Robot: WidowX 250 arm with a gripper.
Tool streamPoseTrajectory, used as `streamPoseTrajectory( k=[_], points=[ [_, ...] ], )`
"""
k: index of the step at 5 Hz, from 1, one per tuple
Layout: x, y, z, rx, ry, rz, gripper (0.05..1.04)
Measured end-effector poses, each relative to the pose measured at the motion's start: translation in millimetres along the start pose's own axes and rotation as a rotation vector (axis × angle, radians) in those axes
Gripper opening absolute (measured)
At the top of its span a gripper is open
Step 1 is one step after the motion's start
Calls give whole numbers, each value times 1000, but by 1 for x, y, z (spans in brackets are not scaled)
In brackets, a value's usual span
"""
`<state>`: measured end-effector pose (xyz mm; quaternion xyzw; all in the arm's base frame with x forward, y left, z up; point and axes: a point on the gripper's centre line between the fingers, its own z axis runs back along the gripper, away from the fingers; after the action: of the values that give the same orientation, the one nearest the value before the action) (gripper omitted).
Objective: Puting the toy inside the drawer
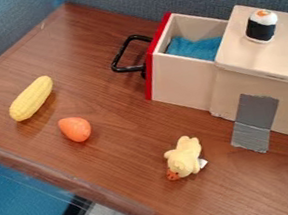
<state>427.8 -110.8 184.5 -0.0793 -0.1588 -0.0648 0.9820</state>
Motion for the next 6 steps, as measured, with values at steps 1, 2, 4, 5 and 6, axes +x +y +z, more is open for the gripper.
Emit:
streamPoseTrajectory(
  k=[1, 2, 4, 5, 6],
  points=[
    [-6, 2, -17, 4, 41, 5, 1001],
    [-26, 23, -30, 18, 84, 31, 1001],
    [-72, 91, -6, 60, 105, 144, 1001],
    [-94, 121, 8, 103, 102, 142, 1001],
    [-117, 156, 11, 141, 115, 185, 1001]
  ],
)
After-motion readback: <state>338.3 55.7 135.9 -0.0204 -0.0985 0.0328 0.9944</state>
